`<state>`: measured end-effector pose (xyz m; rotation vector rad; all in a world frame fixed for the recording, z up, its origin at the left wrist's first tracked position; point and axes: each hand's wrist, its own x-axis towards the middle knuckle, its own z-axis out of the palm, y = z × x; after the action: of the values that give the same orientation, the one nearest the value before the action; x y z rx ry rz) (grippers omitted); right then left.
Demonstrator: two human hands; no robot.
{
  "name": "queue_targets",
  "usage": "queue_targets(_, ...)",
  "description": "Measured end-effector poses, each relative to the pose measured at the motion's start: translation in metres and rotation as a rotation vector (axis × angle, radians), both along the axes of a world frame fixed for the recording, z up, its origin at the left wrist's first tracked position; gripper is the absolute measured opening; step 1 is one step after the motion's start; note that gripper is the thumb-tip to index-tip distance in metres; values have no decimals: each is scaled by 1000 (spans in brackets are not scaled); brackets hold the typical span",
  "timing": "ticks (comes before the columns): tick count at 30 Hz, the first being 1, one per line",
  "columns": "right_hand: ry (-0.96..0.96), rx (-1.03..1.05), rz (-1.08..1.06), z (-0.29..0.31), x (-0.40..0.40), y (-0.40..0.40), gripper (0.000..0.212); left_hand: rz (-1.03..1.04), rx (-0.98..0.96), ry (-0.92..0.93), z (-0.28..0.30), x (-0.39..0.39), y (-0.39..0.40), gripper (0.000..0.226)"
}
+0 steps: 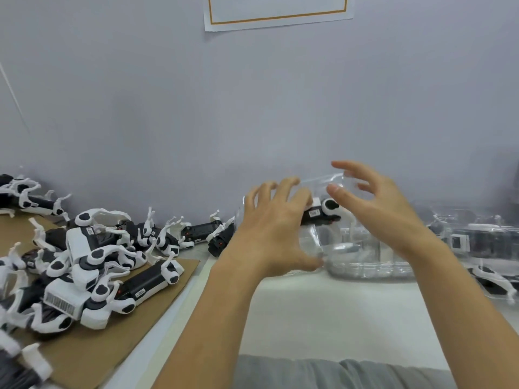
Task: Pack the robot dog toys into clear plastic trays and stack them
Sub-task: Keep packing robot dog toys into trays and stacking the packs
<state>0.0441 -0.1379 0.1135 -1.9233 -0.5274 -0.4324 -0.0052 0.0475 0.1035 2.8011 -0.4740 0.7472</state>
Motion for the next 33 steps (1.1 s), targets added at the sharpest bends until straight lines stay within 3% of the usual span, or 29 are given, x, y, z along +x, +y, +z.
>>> queue_targets(6,-138,58,23,12,-7,7,53,79,77,-335,3,0,-2,85)
queue_targets(12,-209,93,39,16,-9,8,54,97,74,-428,4,0,-2,83)
queue_targets(16,-209,165,51,16,-10,8,46,73,-40,-400,2,1,-2,79)
queue_targets(20,-226,383,-3,21,-11,5,36,95,-399,-320,0,3,-1,78)
queue_targets(23,-183,487,-29,21,-11,4,31,100,-789,-288,1,3,3,71)
queue_targets(26,-141,433,-28,20,-8,7,24,-67,-1301,-177,6,2,10,60)
queue_targets(28,-154,338,-14,18,-8,12,23,-210,-1600,-80,8,2,16,70)
queue_targets(33,-239,153,52,15,-17,36,18,-357,-2050,91,2,-3,27,62)
